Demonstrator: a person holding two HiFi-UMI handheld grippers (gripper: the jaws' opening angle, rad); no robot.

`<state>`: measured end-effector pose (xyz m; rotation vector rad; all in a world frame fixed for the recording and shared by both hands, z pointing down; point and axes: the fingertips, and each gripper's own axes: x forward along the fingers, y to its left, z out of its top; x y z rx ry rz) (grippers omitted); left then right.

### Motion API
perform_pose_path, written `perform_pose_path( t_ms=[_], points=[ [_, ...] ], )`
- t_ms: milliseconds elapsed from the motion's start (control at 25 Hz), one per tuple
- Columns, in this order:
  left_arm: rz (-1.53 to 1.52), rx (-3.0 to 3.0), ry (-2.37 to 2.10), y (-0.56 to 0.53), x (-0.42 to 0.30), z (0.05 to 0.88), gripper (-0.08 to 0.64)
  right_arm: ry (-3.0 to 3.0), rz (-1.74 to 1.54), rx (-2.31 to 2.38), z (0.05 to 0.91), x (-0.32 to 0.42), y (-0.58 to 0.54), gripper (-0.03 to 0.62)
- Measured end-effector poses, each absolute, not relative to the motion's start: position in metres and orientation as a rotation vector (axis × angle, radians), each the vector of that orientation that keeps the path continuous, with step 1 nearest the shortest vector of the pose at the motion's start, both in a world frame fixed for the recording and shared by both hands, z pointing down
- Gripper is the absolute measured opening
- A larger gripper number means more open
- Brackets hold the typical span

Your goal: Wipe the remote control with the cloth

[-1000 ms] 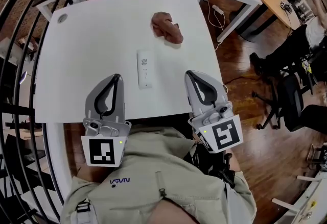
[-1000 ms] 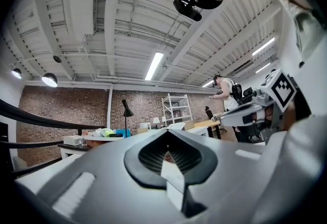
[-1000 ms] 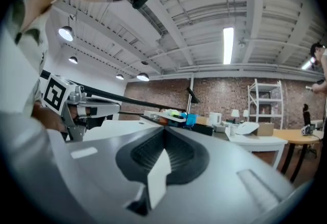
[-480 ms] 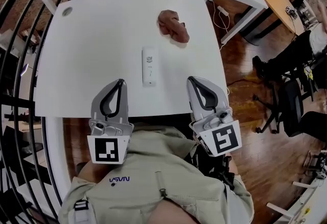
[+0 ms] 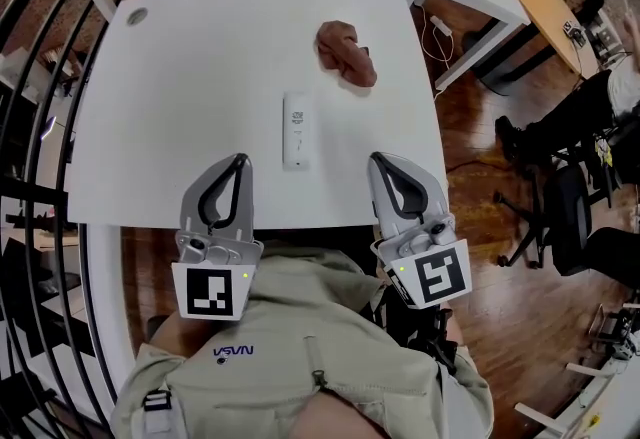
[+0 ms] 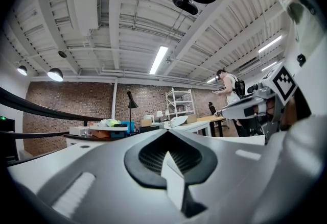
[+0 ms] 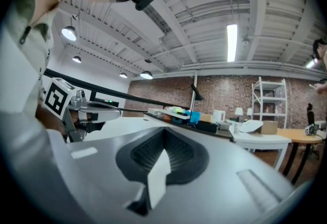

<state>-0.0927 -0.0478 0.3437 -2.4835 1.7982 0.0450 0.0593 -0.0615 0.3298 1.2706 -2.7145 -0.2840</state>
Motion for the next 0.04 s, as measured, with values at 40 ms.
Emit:
perform_pose_path(
  t_ms=[40],
  points=[
    [0.043, -2.484, 1.802, -0.0478, -0.0932, 0.3440, 0.002, -2.715, -0.283, 1.269, 0.3300, 0.0590, -0.0617, 0.002]
  ],
)
